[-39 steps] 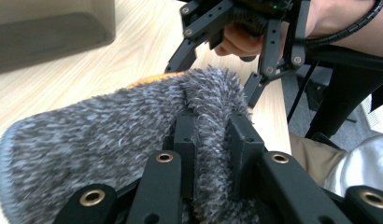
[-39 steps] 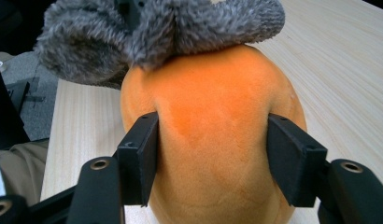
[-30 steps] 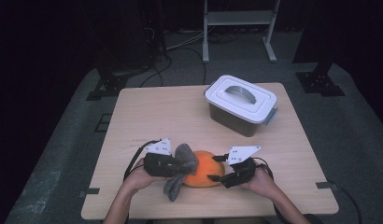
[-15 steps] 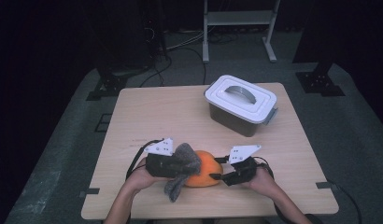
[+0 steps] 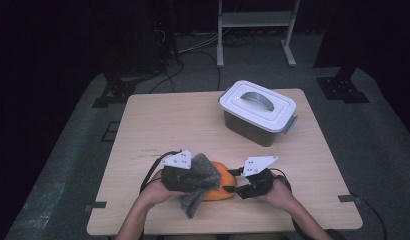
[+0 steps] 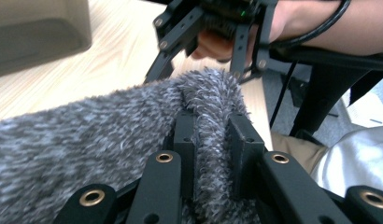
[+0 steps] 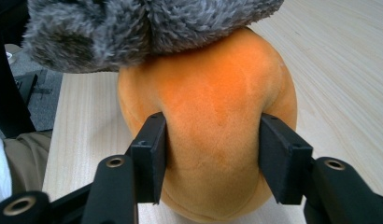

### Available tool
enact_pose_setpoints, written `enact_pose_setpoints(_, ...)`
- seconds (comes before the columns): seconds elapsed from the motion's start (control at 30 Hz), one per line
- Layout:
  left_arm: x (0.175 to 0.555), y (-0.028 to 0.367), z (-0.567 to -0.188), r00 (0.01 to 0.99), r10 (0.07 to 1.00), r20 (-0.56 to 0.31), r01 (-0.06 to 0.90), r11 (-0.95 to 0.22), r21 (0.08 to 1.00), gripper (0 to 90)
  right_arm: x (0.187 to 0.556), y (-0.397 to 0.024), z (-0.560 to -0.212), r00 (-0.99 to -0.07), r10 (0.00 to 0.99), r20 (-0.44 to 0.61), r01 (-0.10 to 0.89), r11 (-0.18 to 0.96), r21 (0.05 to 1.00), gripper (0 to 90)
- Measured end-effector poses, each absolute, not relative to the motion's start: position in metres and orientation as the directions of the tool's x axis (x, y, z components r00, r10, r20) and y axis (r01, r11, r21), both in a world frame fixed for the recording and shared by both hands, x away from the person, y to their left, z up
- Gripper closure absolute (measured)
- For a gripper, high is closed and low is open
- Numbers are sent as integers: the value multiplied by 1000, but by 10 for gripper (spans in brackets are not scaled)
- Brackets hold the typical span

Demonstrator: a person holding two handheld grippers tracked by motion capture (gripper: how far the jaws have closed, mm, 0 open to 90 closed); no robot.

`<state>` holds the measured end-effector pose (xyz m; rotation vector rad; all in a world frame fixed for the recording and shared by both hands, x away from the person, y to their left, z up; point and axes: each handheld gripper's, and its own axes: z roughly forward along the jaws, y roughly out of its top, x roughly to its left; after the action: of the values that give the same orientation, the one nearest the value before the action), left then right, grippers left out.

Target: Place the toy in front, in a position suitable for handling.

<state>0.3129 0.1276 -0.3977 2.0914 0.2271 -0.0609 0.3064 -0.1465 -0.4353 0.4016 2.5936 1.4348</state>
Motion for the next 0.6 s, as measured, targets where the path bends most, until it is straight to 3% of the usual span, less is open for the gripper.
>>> enact_pose_setpoints(0.5,320,163,-401,958,262,-113,243,-539,807,757,307,-153,-431,-950,312,-29,143,513,847,488)
enact_pose_setpoints(0.6,318,160,-396,962,246,-116,232,-520,822,757,307,-155,-430,-948,316,-27,146,511,847,489)
